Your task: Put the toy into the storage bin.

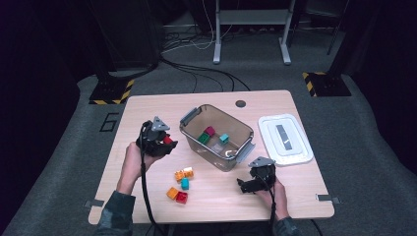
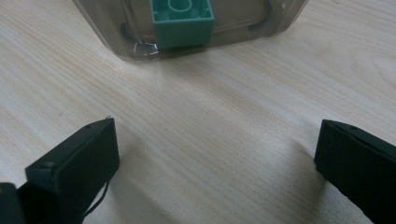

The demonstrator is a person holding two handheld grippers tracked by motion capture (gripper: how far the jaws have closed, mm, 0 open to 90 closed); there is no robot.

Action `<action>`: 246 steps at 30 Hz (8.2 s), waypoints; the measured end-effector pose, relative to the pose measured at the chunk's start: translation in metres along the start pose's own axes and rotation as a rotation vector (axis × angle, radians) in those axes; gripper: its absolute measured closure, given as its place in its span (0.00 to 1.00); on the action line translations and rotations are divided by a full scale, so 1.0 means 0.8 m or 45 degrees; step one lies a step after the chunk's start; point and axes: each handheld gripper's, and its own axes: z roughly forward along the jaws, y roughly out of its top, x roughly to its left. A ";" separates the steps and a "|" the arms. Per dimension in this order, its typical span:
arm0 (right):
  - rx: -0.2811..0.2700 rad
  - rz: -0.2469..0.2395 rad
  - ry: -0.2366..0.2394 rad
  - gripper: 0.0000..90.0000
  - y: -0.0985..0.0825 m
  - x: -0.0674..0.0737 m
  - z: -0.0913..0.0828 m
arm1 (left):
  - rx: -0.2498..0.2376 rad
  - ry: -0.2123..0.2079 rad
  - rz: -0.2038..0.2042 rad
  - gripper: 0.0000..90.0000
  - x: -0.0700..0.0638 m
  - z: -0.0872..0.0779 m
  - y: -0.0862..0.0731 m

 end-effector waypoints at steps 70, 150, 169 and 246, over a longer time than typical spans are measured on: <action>-0.001 -0.009 -0.003 0.00 0.000 -0.001 0.000 | 0.060 -0.073 -0.055 0.26 0.014 0.081 0.110; -0.001 0.001 -0.007 0.00 0.000 0.000 0.000 | 0.154 -0.084 -0.248 0.00 -0.040 0.065 -0.174; -0.006 -0.023 -0.006 0.00 -0.001 -0.001 0.000 | 0.209 -0.035 -0.233 0.02 -0.053 0.082 -0.187; -0.001 0.001 -0.005 0.00 0.000 0.000 0.000 | 0.029 -0.001 -0.132 0.65 -0.010 0.041 -0.085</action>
